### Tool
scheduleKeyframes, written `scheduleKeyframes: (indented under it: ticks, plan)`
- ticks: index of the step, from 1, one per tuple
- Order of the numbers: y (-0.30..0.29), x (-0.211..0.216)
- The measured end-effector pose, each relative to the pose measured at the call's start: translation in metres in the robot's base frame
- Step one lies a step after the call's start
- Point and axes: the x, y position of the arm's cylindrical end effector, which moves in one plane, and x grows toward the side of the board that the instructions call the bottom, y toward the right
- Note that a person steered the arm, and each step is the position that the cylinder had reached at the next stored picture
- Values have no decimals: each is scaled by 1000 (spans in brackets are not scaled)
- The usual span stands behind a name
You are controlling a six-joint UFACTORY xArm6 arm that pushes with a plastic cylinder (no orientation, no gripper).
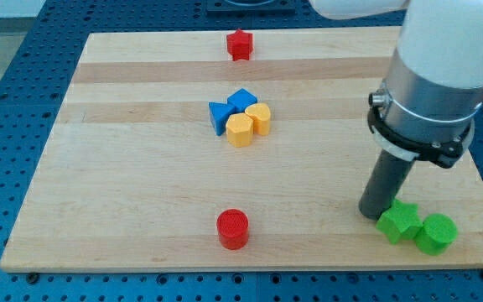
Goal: Move red circle towards green blocks
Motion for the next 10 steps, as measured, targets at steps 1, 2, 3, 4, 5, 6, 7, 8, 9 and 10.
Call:
scheduleKeyframes:
  ticks: [1,2,3,4,5,6,7,8,9,10]
  plan:
    - [2,-1]
    - [-16,-26]
    - [-73,-34]
    - [-131,-55]
    - [-199,-45]
    - [-253,-13]
    - [-257,24]
    - [-211,28]
    - [-166,26]
    - [-127,26]
